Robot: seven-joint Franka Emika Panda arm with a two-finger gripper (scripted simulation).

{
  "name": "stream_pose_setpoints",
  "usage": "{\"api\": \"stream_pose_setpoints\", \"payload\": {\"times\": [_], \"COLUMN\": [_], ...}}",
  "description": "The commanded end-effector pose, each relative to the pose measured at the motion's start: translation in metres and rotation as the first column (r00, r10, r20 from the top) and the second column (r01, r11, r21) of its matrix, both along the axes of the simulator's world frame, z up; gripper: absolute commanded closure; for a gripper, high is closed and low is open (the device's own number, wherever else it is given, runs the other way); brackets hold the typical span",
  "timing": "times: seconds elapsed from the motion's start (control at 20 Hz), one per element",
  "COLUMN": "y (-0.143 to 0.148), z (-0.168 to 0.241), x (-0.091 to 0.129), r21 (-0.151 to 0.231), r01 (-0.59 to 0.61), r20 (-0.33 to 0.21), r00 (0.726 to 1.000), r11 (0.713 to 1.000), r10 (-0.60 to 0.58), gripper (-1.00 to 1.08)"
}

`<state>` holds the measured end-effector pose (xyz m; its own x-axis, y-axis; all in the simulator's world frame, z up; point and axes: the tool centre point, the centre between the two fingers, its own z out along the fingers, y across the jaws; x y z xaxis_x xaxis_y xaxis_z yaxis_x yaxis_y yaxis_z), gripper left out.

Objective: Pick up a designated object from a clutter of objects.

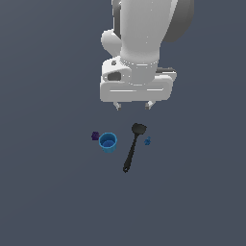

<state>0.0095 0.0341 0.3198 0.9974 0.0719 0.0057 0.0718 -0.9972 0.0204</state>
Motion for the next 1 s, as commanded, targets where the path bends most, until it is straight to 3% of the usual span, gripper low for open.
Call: {"api": "stream_pose_setpoints", "payload": {"times": [0.0, 0.5, 0.95], "y": [0.000, 0.014, 0.015], "z": [0.000, 0.005, -0.008], "x": [0.000, 0.008, 0.010], "r21": [0.000, 0.034, 0.033], "r01": [0.000, -0.016, 0.002], "r20": [0.000, 0.030, 0.027], "r00": [1.000, 0.999, 1.000], "r11": [1.000, 0.999, 0.999], "r10": [0.000, 0.015, -0.003], "gripper": [-0.92, -0.92, -0.92]}}
